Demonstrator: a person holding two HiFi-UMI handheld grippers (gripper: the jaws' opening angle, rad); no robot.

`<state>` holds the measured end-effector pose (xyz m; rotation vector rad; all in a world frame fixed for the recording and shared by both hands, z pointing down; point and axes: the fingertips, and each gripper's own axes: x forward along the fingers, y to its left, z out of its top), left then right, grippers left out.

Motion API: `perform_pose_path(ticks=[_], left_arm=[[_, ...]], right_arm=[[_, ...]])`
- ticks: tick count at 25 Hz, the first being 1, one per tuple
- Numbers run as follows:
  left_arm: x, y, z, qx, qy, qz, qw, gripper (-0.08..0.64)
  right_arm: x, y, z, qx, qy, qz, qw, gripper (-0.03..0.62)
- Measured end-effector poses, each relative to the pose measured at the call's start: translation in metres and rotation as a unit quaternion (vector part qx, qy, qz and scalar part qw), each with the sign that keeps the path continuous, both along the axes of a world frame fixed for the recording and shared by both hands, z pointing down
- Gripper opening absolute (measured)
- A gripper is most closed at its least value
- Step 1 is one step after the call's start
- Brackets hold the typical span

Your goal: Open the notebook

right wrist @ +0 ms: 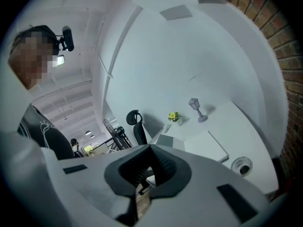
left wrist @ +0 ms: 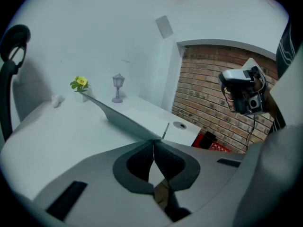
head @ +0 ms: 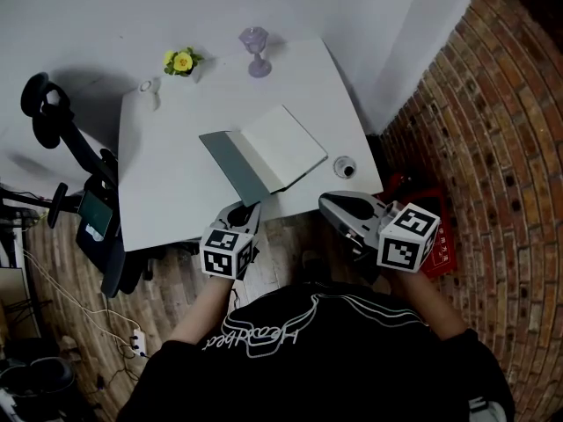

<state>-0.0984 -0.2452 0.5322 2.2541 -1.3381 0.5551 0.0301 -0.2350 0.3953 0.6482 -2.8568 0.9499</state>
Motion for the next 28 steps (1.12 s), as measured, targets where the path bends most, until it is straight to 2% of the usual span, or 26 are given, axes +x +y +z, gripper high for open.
perform_pose_path(ticks=[7, 12, 19, 24, 28], left_arm=[[-0.017, 0.013, 0.015, -0.015, 0.008, -0.014, 0.9997, 0.034], [-0.028, 0.025, 0.029, -0.03, -0.016, -0.014, 0.9993, 0.034], [-0.046, 0.045, 0.049, -0.057, -0.025, -0.018, 0.9979, 0.034], [-0.057, 0.055, 0.054, -0.058, -0.034, -0.015, 0.9976, 0.034], [-0.063, 0.066, 0.051, -0.054, -0.037, -0.011, 0.9978, 0.034]], right_arm=[[-0.003, 0.011, 0.008, -0.01, 0.002, 0.007, 1.0, 0.0], [-0.007, 0.024, 0.015, -0.019, 0.006, 0.008, 1.0, 0.0], [-0.017, 0.044, 0.025, -0.031, 0.002, 0.011, 0.999, 0.0], [-0.029, 0.066, 0.038, -0.042, 0.003, 0.007, 0.999, 0.0], [-0.03, 0.081, 0.04, -0.03, 0.012, 0.007, 0.999, 0.0]])
